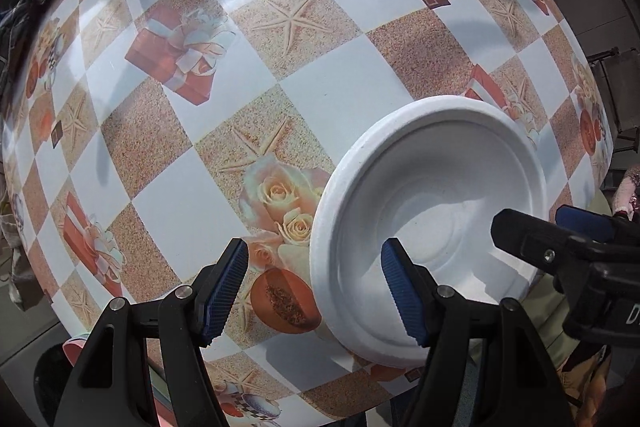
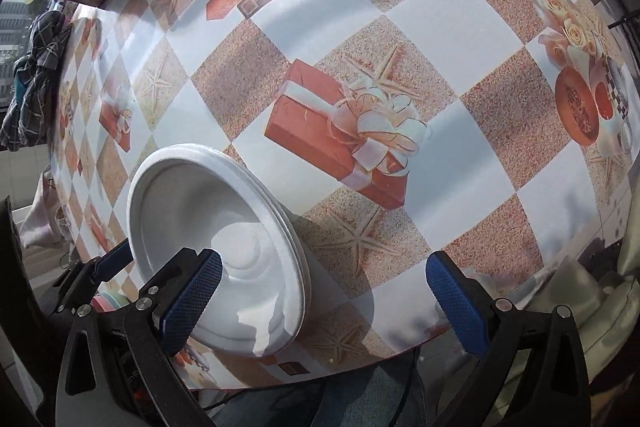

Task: Organize plates and bowls
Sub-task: 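Close both grippers on the bowl stack rim, then lift the bowl stack with both grippers and carry it to the plate stack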

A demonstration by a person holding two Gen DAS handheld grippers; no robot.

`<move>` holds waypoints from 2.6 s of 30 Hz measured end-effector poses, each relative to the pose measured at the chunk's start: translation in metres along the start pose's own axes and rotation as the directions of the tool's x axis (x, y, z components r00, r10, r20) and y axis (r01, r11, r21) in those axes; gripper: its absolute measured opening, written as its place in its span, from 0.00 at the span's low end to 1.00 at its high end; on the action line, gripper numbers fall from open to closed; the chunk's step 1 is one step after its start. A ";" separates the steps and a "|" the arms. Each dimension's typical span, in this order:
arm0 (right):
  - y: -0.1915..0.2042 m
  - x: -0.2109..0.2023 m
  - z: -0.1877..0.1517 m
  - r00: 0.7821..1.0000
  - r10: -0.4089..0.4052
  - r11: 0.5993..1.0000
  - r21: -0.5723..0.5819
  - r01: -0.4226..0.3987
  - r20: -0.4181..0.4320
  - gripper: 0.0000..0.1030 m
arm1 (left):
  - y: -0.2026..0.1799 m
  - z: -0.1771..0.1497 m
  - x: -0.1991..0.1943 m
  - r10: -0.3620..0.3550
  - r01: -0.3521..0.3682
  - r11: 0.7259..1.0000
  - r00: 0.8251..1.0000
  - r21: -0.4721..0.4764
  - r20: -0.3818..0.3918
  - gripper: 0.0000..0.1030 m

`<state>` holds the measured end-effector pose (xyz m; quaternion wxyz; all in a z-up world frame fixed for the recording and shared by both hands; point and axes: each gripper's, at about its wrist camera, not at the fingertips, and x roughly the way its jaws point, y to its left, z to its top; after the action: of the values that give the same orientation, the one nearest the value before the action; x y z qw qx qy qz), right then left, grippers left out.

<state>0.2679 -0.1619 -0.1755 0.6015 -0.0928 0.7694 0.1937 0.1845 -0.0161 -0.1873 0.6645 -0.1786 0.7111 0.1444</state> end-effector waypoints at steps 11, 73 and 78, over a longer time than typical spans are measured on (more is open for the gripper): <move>-0.002 0.030 0.005 0.992 -0.114 0.991 -0.080 0.109 -0.059 1.00 | -0.008 0.008 0.016 0.025 -0.025 0.999 1.000 0.027 0.008 0.72; 0.134 0.080 -0.076 0.990 -0.094 0.943 -0.328 0.055 -0.103 0.36 | 0.087 -0.164 0.039 -0.063 0.068 0.993 0.996 -0.101 0.056 0.41; 0.121 0.068 -0.081 0.993 -0.083 0.940 -0.337 0.049 -0.088 0.36 | 0.070 -0.145 0.042 -0.050 0.055 0.995 0.998 -0.089 0.049 0.42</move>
<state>0.1328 -0.0786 -0.2021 0.5436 -0.2288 0.7512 0.2964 0.0209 -0.0201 -0.2200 0.6757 -0.2237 0.6832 0.1631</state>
